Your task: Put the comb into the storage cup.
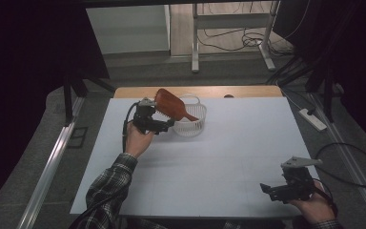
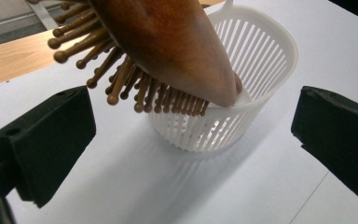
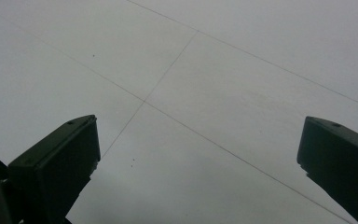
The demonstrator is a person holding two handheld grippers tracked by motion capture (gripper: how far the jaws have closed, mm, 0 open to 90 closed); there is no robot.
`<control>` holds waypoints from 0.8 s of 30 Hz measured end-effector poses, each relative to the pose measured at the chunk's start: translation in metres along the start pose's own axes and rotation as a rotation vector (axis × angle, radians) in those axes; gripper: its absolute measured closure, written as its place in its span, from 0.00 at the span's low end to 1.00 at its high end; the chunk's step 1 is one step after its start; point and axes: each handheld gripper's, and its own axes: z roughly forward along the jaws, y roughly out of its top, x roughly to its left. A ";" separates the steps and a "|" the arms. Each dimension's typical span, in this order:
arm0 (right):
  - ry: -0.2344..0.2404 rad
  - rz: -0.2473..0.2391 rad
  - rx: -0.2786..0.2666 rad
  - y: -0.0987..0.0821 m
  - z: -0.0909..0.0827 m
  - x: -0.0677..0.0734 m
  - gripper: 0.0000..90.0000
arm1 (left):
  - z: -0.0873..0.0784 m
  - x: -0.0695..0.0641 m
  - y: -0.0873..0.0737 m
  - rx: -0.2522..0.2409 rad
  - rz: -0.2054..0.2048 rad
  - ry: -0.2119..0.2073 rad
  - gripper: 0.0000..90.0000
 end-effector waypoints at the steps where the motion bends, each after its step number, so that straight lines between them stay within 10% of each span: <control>1: 0.000 -0.001 -0.002 0.000 0.000 0.000 0.00 | -0.001 0.000 0.000 -0.001 0.002 0.001 0.00; 24: -0.003 -0.002 -0.013 -0.001 -0.002 0.000 0.00 | -0.005 -0.009 -0.004 0.023 0.040 -0.054 0.01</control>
